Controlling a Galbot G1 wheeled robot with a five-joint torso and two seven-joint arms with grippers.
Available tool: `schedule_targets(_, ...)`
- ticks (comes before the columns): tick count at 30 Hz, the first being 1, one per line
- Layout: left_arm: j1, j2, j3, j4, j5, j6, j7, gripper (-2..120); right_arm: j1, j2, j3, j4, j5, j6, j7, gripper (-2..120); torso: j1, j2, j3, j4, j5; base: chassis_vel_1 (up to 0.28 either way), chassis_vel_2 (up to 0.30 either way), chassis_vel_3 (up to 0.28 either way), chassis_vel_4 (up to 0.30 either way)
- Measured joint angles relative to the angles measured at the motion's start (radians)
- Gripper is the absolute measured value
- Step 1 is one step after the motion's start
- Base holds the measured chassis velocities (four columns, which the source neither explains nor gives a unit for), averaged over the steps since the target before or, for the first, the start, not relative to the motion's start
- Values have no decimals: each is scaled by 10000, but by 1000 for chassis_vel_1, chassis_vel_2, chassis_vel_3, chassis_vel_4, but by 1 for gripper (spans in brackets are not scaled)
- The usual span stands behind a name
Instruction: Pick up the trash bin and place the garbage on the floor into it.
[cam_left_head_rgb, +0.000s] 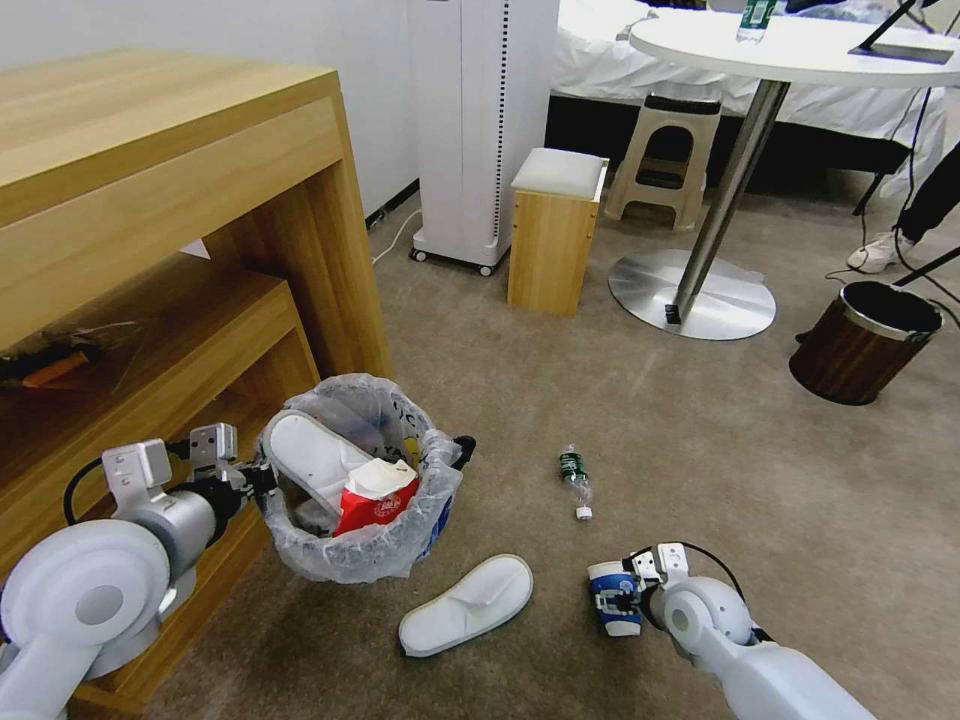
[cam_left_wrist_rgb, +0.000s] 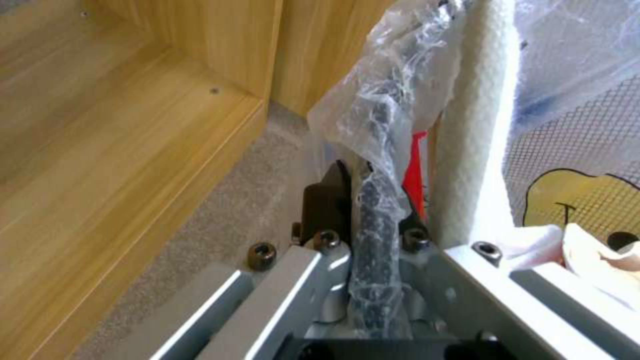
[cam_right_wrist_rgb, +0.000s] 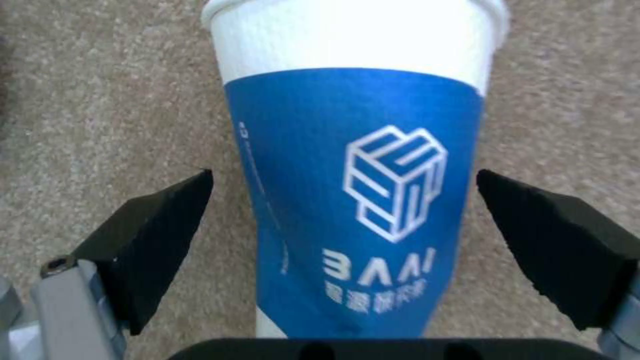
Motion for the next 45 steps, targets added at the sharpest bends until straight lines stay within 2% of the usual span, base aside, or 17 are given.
schedule_targets(9,6,-29,0,-20,52,-5,8,0,79,145,-93,-112,-253,2,-192,99,0,0,0,0,0,0,0,0,0)
schedule_targets(13,8,-60,6,-52,52,-9,17,0,80,143,-105,-240,-405,2,-277,92,0,0,0,-1,0,0,0,0,0)
schedule_targets(17,24,-67,11,-52,60,-11,23,0,55,129,-47,-264,-532,5,-364,72,0,1,0,-1,0,0,0,0,0)
schedule_targets(18,24,-67,11,-52,60,-11,23,0,55,129,-47,-264,-532,5,-364,72,0,1,0,-1,0,0,0,0,0)
schedule_targets(21,28,-79,11,-53,68,-12,27,0,41,102,-19,-209,-557,6,-386,60,0,1,-1,-1,-1,0,0,0,0)
schedule_targets(34,38,-58,-8,-62,96,-16,50,0,-77,-10,154,55,-827,414,-420,29,0,1,0,-1,2,0,0,0,0)
schedule_targets(37,69,-61,33,-61,198,-29,97,0,-162,-129,349,507,-941,806,-431,18,0,0,0,0,2,0,0,0,0)
schedule_targets(45,196,-29,160,-84,332,-29,125,0,-152,-374,970,1990,-944,1819,-817,0,0,1,0,-1,1,0,0,0,0)
